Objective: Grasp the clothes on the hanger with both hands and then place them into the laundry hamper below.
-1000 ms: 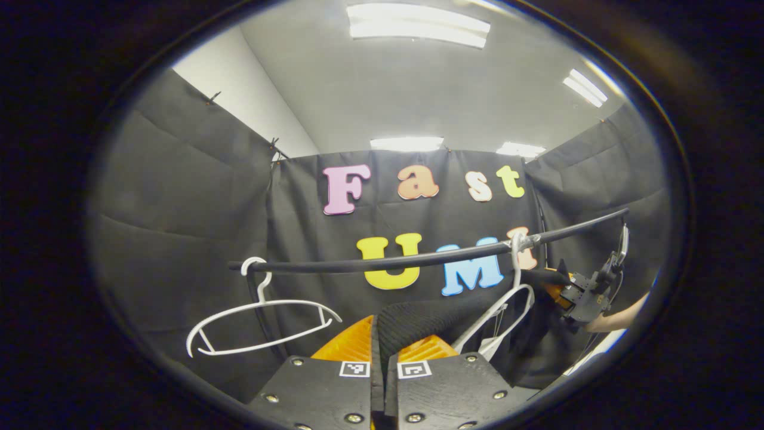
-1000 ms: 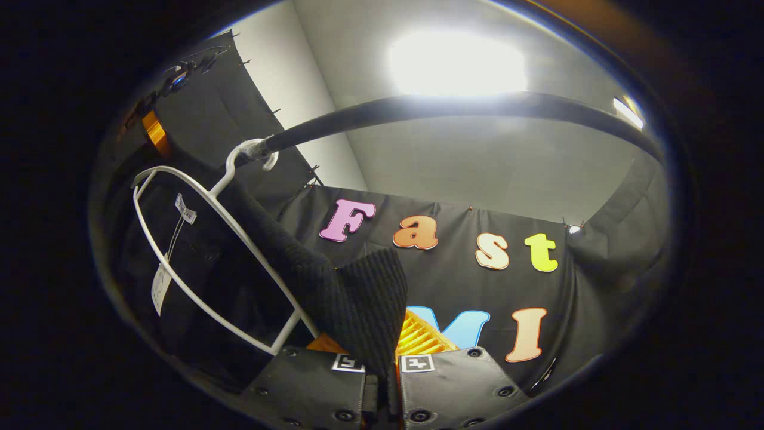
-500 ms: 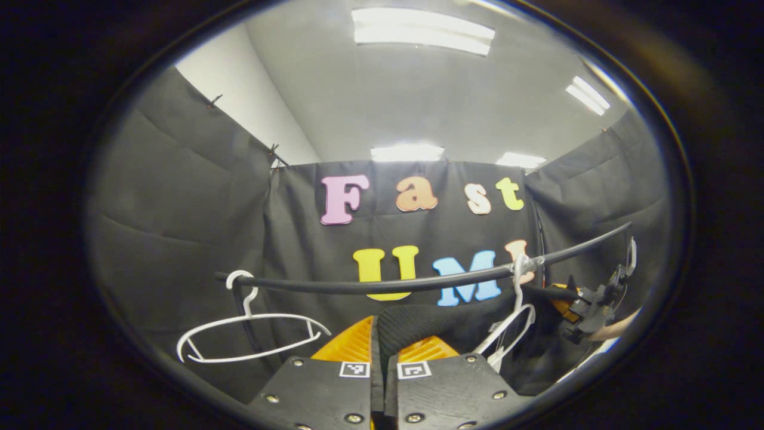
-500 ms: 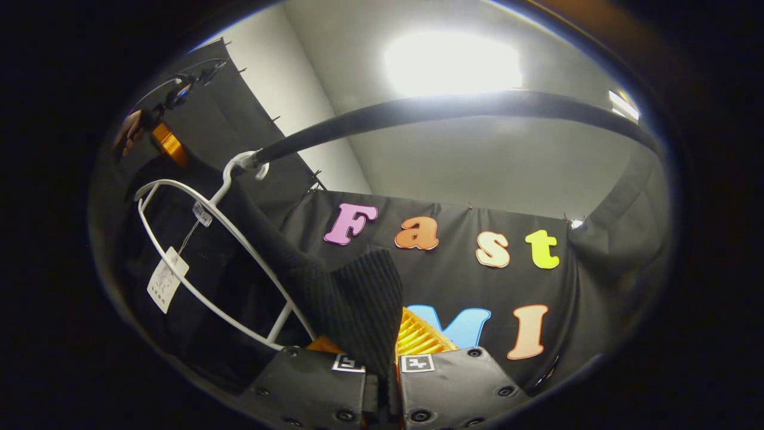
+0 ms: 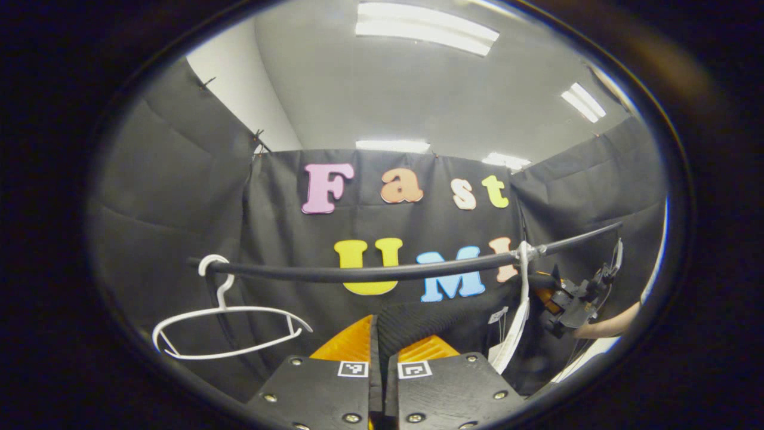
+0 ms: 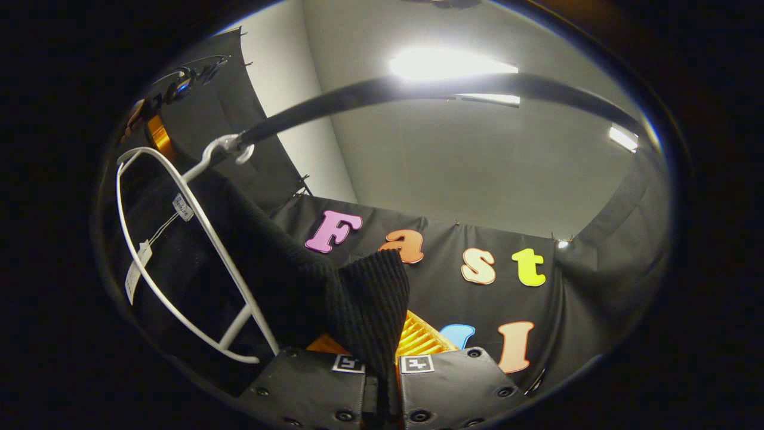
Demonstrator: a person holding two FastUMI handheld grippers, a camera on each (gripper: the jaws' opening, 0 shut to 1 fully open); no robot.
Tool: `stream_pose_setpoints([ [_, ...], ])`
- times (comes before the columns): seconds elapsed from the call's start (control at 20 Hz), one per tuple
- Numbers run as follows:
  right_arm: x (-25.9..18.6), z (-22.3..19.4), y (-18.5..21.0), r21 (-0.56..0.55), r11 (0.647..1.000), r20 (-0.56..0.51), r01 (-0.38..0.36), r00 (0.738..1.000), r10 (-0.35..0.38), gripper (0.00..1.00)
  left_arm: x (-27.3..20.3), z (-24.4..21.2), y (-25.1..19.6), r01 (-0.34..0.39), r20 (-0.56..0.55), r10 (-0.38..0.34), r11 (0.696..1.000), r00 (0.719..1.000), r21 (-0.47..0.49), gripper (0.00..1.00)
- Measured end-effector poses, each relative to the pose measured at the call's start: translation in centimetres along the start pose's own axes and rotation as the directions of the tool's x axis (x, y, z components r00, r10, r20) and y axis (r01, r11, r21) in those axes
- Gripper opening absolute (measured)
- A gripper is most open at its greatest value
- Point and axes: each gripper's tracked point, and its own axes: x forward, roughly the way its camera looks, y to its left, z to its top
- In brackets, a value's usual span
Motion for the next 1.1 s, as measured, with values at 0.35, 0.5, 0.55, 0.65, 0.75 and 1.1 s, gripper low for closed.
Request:
stream_pose_setpoints([
  [0.35, -1.2, -7.0, 4.0, 0.133, 0.986, -0.173, -0.103, 0.977, 0.125, 0.08, 0.5, -10.1, 2.4, 0.005, -0.138, -0.024, 0.991, 0.99, -0.135, 0.04],
  [0.5, -2.3, -8.5, 5.1, 0.193, 0.976, -0.222, -0.104, 0.964, 0.146, 0.09, -1.1, -12.4, 1.8, -0.017, -0.145, -0.011, 0.982, 0.989, -0.187, 0.03],
  [0.55, -2.6, -8.7, 5.4, 0.209, 0.972, -0.235, -0.104, 0.96, 0.154, 0.09, -1.5, -13.0, 1.8, -0.03, -0.148, 0.001, 0.98, 0.989, -0.195, 0.03],
  [0.65, -3.4, -9.2, 6.2, 0.251, 0.963, -0.265, -0.101, 0.949, 0.169, 0.09, -2.7, -14.0, 1.5, -0.053, -0.144, 0.021, 0.974, 0.989, -0.22, 0.03],
  [0.75, -4.4, -9.6, 7.2, 0.298, 0.949, -0.294, -0.098, 0.937, 0.189, 0.08, -3.7, -15.1, 1.3, -0.09, -0.141, 0.055, 0.964, 0.988, -0.25, 0.03],
  [1.1, -6.4, -12.5, 8.8, 0.366, 0.924, -0.382, -0.109, 0.888, 0.256, 0.09, -6.2, -19.8, -1.8, -0.24, -0.191, 0.184, 0.913, 0.964, -0.331, 0.04],
])
